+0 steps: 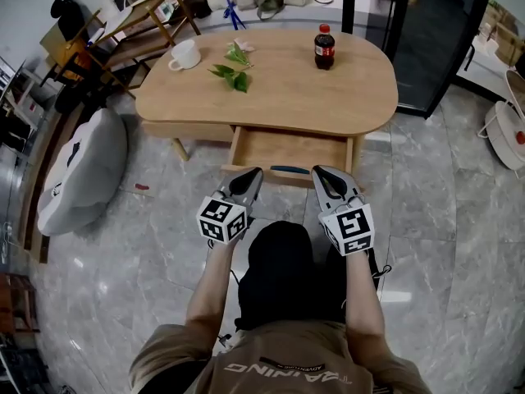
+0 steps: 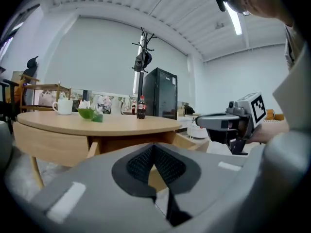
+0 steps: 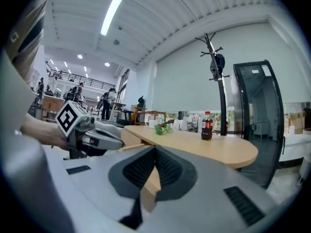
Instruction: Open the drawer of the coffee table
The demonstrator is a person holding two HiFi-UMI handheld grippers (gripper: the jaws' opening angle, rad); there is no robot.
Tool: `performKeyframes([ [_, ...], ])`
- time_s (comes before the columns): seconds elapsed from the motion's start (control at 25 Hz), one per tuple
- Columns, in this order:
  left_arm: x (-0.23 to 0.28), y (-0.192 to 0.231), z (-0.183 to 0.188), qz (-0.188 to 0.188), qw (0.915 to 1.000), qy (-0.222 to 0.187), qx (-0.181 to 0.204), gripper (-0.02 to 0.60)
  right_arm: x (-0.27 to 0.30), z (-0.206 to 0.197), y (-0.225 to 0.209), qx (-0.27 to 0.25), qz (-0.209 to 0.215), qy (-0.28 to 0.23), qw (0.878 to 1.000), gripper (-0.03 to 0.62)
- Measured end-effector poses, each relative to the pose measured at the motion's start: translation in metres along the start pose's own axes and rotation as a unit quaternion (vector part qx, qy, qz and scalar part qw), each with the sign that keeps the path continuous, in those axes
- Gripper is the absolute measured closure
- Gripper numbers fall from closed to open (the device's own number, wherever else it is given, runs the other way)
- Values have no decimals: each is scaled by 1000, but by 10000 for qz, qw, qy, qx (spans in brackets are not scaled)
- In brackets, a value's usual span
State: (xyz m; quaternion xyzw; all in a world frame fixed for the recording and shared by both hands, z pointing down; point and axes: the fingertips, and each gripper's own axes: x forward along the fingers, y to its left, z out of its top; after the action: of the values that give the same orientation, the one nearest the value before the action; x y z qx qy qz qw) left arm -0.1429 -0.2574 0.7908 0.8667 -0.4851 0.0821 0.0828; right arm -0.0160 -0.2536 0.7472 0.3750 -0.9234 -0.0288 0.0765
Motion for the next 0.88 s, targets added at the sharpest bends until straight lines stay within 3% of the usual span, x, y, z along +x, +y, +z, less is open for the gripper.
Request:
performKeyframes([
  [0.24,10,19,58,636,9969,-373,273,575,18,16,-15,-207,-190,-76,9996,589],
  [0.36,20,27,67,931,9930,-364,625,575,31,18,-28,-134,-475,-38,9988,589],
  [0.52,23,37,76,1239,9866,-412,976,575,53,23,-28,-184,-332,-46,9993,589],
  [0.76,29,64,98,1366,9869,-301,802,575,80,37,-48,134,-478,164,9986,589],
  [0.88,32,76,112,1487,9876,-248,447,575,80,58,-57,182,-389,85,9990,589],
])
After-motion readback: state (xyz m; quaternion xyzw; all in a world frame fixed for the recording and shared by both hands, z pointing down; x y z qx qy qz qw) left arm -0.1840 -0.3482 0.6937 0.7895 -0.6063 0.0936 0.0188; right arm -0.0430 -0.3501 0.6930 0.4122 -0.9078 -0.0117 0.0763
